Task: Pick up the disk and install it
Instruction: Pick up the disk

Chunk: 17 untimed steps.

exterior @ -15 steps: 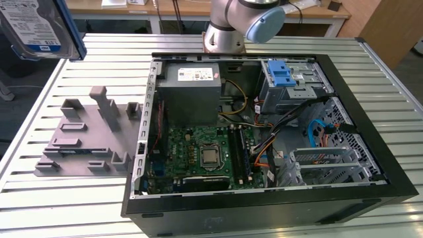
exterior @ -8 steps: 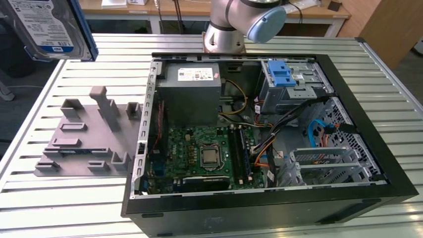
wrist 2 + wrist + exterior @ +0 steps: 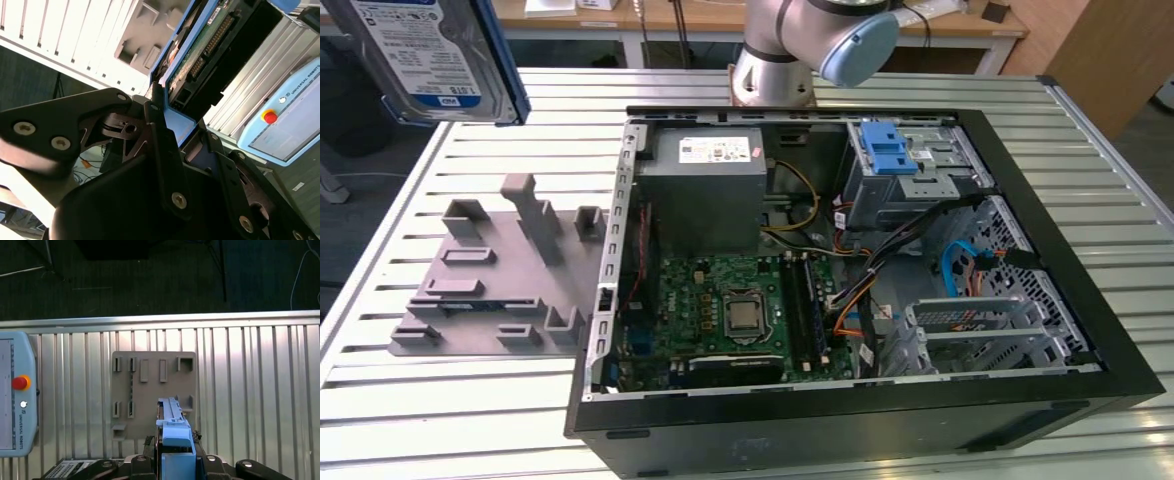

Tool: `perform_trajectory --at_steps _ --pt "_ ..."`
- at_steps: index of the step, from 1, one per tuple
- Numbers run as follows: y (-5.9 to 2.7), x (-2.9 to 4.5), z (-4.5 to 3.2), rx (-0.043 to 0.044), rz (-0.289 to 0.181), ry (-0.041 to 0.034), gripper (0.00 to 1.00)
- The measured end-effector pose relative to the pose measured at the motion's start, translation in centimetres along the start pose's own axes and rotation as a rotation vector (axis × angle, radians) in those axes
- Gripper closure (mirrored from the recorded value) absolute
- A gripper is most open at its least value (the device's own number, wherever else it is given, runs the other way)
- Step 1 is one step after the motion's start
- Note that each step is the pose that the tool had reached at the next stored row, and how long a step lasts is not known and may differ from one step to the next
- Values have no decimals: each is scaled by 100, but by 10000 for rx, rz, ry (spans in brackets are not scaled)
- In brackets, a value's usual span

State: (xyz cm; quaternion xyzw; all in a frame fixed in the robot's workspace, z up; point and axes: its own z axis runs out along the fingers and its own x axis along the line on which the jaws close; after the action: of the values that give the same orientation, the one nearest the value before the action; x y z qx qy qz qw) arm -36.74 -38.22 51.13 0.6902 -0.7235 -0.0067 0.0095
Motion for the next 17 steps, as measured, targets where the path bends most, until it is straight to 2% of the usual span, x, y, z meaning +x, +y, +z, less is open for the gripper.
perform_trajectory --at_steps 11,17 --pt "-115 47 -3 -1 0 15 64" --pt "-236 100 -5 0 0 19 64"
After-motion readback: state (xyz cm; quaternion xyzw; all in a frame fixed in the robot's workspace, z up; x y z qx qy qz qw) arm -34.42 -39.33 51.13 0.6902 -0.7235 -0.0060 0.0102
